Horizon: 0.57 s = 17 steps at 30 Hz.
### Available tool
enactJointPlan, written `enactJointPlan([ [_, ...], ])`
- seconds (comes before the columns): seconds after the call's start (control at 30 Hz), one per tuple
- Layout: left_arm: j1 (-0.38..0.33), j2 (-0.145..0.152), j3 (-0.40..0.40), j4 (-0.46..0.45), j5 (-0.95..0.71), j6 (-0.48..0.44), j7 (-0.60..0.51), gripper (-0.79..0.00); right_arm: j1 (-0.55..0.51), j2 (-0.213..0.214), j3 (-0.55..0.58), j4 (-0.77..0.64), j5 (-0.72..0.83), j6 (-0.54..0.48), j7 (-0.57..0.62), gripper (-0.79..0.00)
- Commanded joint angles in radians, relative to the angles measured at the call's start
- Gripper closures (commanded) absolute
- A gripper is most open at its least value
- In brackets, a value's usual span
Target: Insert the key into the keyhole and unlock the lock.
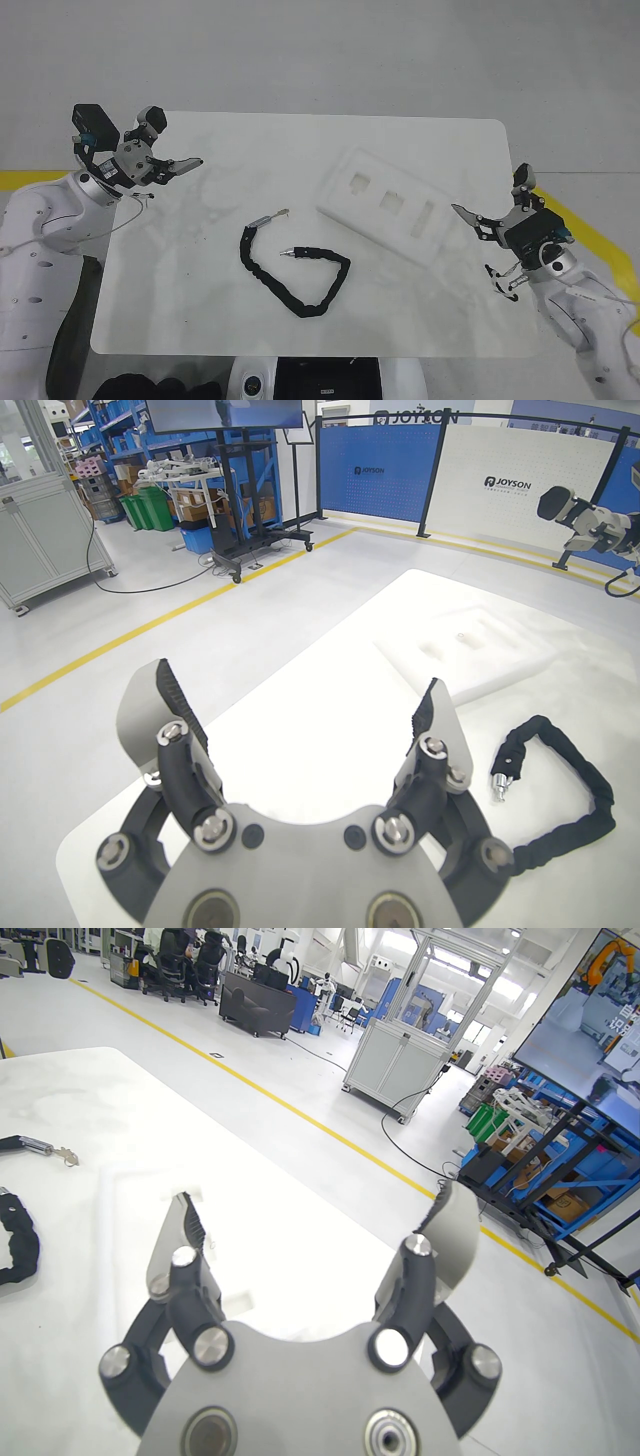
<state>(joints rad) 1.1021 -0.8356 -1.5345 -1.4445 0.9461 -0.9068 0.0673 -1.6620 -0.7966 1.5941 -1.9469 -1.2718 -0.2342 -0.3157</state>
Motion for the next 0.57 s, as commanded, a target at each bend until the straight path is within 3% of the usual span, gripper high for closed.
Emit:
enactJointPlan([
  [0.0, 0.0, 0.0, 0.0, 0.0, 0.0, 0.0, 0.0, -0.784, 0.0, 0.0, 0.0, 0.0, 0.0, 0.0, 0.0, -0.765],
  [0.53, 0.0, 0.0, 0.0, 0.0, 0.0, 0.0, 0.0, -0.784, 0.0, 0.0, 0.0, 0.0, 0.0, 0.0, 0.0, -0.784],
])
